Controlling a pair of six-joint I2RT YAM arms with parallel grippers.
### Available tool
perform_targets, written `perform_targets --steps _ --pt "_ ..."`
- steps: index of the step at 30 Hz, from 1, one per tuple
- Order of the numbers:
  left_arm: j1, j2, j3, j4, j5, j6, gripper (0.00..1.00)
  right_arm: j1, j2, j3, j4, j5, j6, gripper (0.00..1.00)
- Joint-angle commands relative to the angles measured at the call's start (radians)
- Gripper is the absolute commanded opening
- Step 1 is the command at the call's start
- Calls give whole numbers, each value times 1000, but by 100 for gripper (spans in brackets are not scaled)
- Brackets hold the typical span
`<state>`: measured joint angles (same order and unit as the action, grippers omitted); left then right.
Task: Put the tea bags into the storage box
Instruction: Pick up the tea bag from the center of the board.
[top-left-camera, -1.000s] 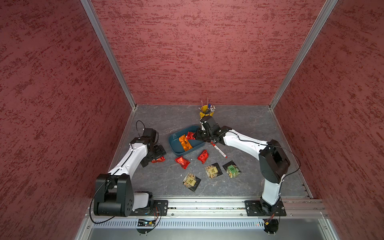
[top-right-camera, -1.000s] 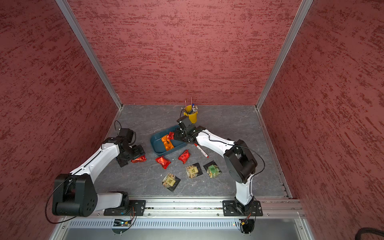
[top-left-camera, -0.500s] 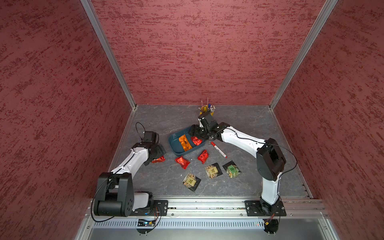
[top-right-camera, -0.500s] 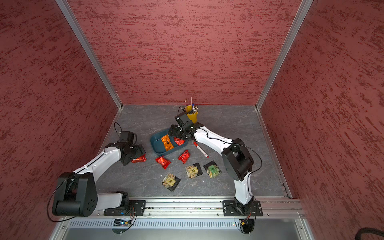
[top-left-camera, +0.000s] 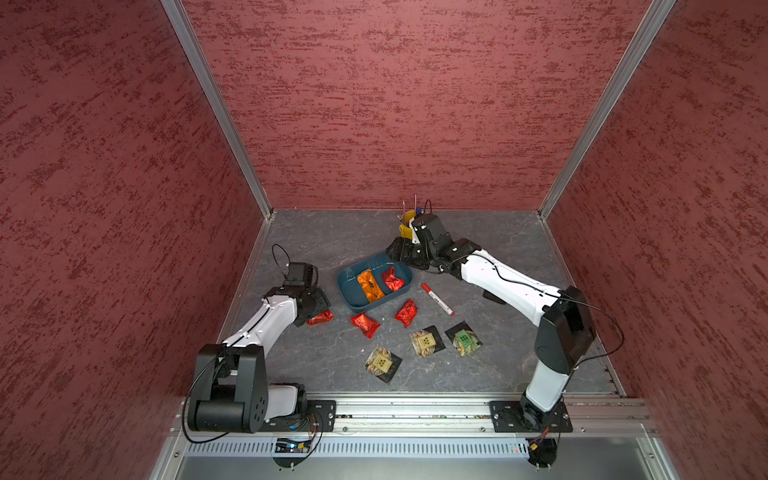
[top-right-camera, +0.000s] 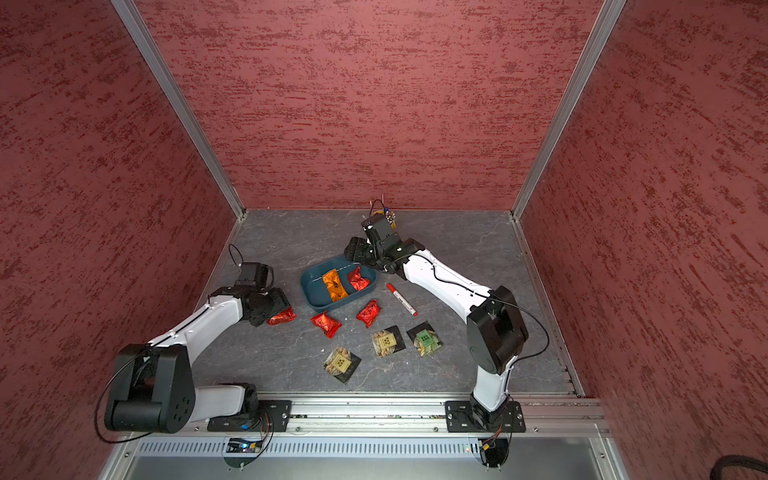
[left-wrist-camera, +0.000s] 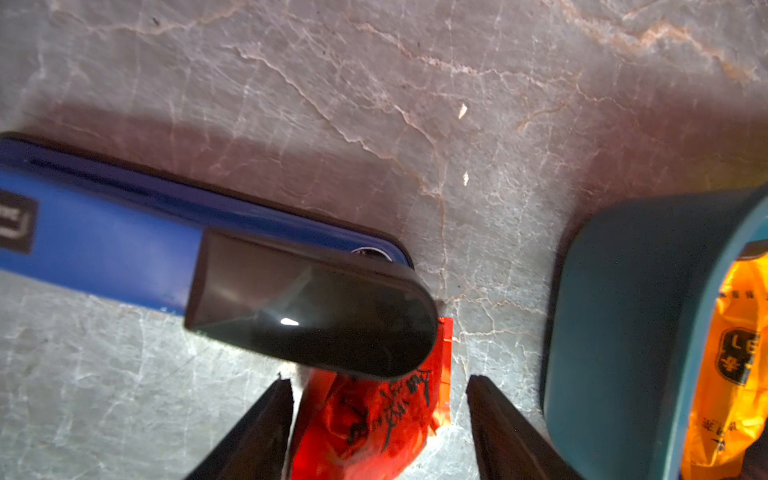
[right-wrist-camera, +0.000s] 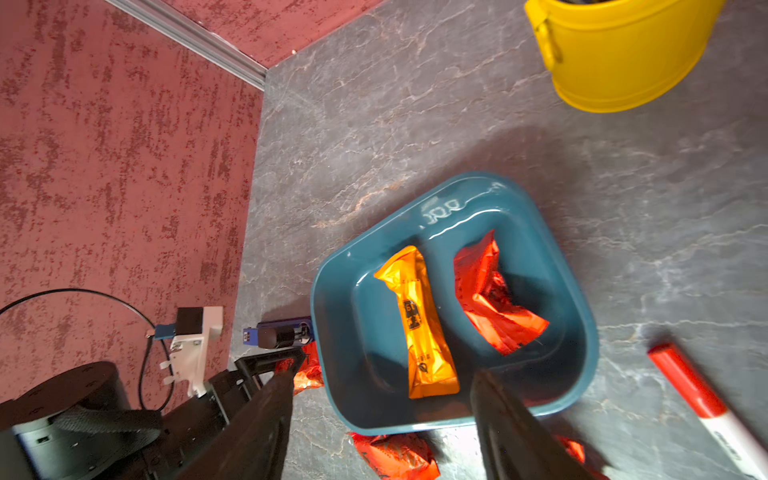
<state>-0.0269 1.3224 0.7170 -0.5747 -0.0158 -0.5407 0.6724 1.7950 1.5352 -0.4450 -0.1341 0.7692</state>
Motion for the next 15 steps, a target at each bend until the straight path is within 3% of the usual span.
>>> perform_targets --steps 1,15 --pt "4 1 -11 3 17 18 68 -8 -28 -25 -15 19 -14 72" --pt "-69 33 40 -68 -42 37 57 -25 -57 -54 -6 14 -16 71"
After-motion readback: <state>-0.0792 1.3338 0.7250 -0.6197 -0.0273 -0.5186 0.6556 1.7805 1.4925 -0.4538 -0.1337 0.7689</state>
